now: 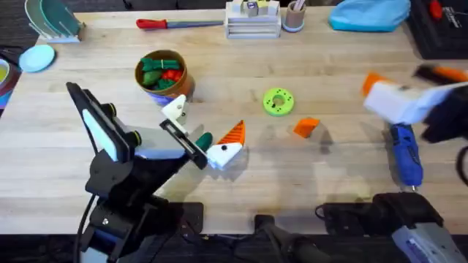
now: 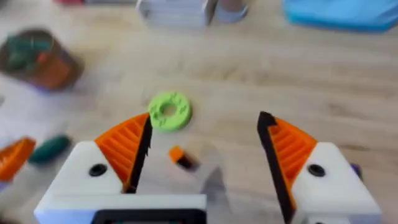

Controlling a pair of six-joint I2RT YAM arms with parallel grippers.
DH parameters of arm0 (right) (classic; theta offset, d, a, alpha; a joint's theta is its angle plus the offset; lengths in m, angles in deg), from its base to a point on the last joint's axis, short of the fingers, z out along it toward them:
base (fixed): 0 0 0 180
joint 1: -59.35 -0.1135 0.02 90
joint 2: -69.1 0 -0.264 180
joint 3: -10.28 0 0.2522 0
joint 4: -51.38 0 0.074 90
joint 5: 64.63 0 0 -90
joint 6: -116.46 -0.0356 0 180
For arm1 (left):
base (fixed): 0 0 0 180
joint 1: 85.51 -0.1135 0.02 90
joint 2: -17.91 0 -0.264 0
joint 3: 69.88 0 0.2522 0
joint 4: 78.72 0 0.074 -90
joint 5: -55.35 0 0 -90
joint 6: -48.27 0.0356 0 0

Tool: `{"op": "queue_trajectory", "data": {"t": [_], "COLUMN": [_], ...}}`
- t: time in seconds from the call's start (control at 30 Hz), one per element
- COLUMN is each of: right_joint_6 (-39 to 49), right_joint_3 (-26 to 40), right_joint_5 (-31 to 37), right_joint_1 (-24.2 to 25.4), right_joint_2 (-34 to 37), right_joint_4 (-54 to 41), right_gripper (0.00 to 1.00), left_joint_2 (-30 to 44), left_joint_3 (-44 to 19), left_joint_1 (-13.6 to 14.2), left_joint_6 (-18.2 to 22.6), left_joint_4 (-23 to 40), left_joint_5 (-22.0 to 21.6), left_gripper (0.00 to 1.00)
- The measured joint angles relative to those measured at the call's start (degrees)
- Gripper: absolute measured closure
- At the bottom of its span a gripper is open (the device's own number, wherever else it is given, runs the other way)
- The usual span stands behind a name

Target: Pick up the gripper from the table and insert it into the empty holder that is missing its gripper. Then pick up a screw, insert it into the mounting hole, and use the screwdriver to tighten it. Finally, clean up the table by picking up the vegetable and placing it into the bucket.

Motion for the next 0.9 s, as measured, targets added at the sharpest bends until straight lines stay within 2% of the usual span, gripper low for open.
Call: {"op": "queue_trajectory", "data": {"t": [0.1,0.23,0.4,0.5,0.73,0.9], "right_joint_6": [2.75,5.60,8.60,9.41,10.38,11.95], "right_joint_3": [0.07,0.07,0.09,0.09,0.11,0.18], "right_joint_5": [-2.38,-1.73,6.56,10.61,13.99,14.70], "right_joint_1": [-2.29,-7.94,-16.81,-20.22,-22.85,-22.91], "right_joint_2": [6.05,13.82,21.53,25.88,34.53,39.99], "right_joint_4": [-4.72,-8.33,-11.55,-10.14,-2.63,-1.80], "right_gripper": [0.010,0.009,0.010,0.010,0.010,0.018], "left_joint_2": [0.00,0.00,0.00,0.00,0.00,0.00], "left_joint_3": [0.00,0.00,0.00,0.00,0.00,0.00], "left_joint_1": [0.00,0.00,0.00,0.00,0.00,0.00], "left_joint_6": [0.00,0.00,0.00,0.00,0.00,0.00], "left_joint_4": [0.00,0.00,0.00,0.00,0.00,0.00], "left_joint_5": [0.00,0.00,-0.02,0.00,0.00,0.00], "left_gripper": [0.009,0.009,0.009,0.009,0.009,0.009]}}
